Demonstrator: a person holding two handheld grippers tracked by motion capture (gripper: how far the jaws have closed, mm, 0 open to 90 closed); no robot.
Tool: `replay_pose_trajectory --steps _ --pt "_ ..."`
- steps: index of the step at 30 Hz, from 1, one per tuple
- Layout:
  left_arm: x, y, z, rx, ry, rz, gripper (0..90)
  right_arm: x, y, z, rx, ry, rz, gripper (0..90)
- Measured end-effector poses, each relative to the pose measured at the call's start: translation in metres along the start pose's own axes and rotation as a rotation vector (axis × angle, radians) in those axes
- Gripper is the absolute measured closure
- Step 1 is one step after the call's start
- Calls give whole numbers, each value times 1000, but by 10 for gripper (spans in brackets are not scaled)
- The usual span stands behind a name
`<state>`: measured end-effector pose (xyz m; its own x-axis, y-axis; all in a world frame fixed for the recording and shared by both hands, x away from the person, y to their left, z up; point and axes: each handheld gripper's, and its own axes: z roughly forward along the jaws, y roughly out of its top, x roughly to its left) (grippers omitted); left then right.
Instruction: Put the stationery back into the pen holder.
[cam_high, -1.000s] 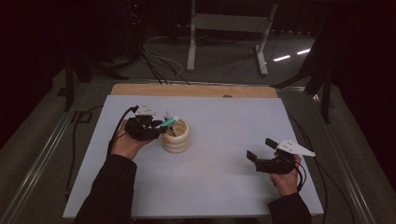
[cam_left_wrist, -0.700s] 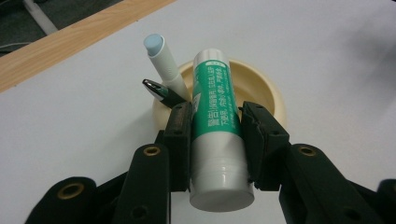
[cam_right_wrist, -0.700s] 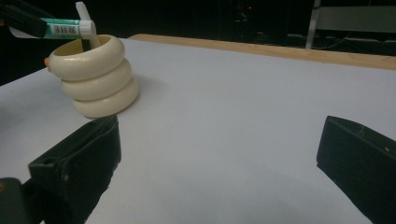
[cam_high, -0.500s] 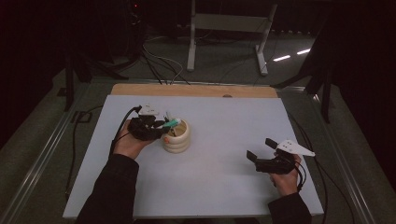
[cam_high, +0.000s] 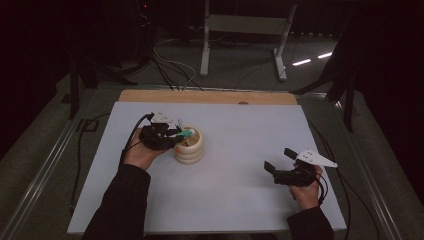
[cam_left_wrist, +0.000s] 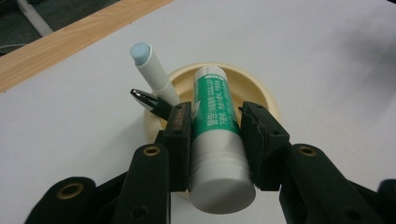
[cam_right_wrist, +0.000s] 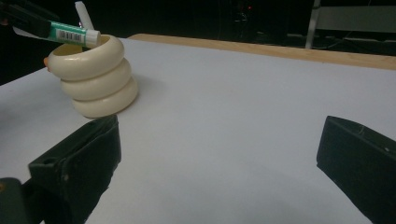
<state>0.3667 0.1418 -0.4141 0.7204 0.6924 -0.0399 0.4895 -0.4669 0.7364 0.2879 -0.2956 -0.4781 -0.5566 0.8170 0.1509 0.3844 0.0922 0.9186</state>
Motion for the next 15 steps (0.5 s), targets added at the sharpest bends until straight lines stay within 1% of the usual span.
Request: replay_pose_trajectory --steps 2,15 --pt "0 1 1 5 -3 5 656 0 0 0 0 0 -1 0" --pt "-1 4 4 21 -5 8 655 0 0 0 -2 0 0 0"
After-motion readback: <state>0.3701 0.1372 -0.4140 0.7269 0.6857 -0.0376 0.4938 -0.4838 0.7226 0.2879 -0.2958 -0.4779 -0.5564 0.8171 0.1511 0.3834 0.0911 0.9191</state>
